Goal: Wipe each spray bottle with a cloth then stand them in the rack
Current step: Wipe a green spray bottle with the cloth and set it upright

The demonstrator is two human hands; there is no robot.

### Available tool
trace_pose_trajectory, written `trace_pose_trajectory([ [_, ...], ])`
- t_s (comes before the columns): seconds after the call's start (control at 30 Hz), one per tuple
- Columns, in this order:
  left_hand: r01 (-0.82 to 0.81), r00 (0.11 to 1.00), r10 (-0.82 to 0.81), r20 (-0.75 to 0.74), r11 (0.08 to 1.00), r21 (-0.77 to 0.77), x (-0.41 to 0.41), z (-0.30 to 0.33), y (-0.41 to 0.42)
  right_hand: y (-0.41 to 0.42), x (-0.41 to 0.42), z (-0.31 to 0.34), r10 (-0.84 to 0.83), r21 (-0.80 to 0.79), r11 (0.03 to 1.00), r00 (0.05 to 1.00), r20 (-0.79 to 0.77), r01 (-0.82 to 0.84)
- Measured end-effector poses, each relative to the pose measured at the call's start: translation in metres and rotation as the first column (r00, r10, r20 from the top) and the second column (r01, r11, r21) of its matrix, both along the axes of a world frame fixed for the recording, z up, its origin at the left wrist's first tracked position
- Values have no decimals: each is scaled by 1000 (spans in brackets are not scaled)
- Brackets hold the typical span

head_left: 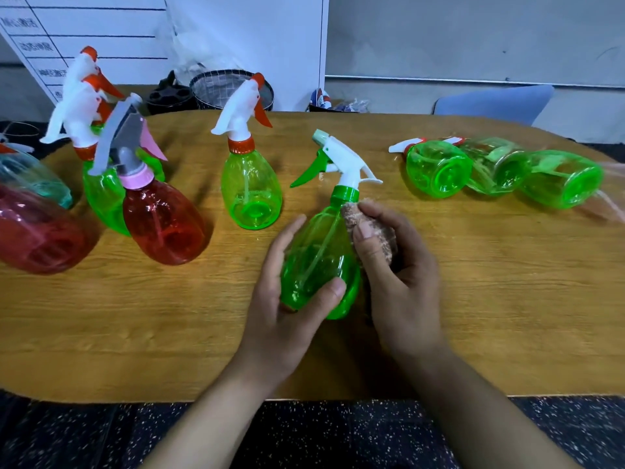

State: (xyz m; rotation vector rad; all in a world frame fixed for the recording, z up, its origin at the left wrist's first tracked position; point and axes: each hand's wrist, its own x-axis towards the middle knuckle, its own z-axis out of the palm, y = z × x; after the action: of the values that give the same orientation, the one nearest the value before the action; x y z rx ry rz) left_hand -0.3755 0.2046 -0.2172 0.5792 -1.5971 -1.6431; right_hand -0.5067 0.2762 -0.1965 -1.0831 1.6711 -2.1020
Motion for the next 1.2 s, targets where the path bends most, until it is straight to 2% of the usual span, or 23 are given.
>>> trace_pose_trajectory([
  [0.1,-12,1000,12,13,1000,-24,-1,1,0,1,-4,1,-7,28,1000,999,-50,8],
  [0.2,5,1000,-5,19,1000,-28,-3,-1,1,3,-13,4,7,104,995,978,-208,15],
  [0.33,14,997,-8,75,997,-79,-2,-2,4,8,-29,12,-86,156,967,837,-540,200],
  [0.47,43,991,-22,132,987,-155,-2,-1,5,8,-43,17,-143,143,936,719,-680,321],
  [0.63,83,987,-57,153,982,-169,-2,2,7,11,-61,22,-283,144,869,716,-638,473],
  [0.67,83,986,-57,154,982,-169,-2,2,8,11,-63,23,-258,152,883,728,-635,445],
  [0.73,86,986,-62,152,984,-159,-2,1,7,12,-64,26,-104,194,936,759,-643,293],
  [0.8,96,986,-71,151,982,-162,-2,0,6,13,-65,28,-2,218,956,744,-668,198],
  [0.93,117,981,-73,181,963,-241,-2,1,5,11,-69,28,-205,134,916,726,-656,379],
  [1.07,114,982,-73,172,964,-241,-1,1,6,8,-62,28,-167,109,931,674,-720,348],
  [1.2,135,973,-60,224,931,-340,-1,2,8,8,-66,33,-332,41,874,658,-676,484],
])
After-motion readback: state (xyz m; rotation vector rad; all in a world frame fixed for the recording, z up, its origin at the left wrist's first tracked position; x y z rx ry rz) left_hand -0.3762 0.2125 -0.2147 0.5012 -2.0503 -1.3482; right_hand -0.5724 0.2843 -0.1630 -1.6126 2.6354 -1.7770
